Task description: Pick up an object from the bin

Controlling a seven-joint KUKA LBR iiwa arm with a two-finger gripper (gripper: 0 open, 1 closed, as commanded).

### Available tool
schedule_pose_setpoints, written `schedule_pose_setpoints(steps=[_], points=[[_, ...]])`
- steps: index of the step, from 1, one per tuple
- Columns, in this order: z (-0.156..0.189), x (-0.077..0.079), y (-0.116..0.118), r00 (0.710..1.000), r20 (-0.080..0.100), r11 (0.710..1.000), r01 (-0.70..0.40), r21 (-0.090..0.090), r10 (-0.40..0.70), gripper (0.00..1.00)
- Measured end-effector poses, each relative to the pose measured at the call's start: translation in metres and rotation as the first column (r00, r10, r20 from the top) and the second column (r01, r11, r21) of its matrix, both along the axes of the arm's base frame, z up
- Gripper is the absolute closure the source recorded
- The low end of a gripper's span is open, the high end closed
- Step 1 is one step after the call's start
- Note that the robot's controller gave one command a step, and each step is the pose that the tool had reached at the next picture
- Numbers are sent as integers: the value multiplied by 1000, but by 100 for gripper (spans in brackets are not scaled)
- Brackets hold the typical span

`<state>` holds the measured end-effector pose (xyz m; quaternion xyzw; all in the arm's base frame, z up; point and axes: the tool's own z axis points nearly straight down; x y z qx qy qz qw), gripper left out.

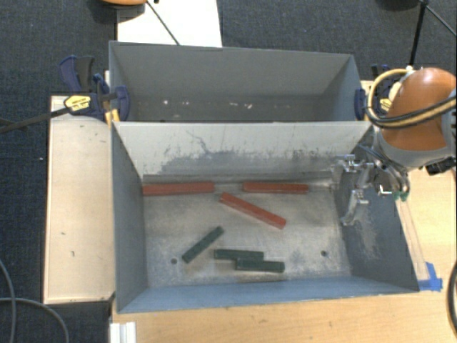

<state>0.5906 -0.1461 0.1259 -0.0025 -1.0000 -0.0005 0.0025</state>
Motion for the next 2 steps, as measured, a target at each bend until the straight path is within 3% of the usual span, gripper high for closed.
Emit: schedule_pose_setpoints(steps=[1,2], points=[[5,2,1,1000,8,1000,-4,-2,4,0],[-33,-67,17,998,9,998,-57,-2,57,0]])
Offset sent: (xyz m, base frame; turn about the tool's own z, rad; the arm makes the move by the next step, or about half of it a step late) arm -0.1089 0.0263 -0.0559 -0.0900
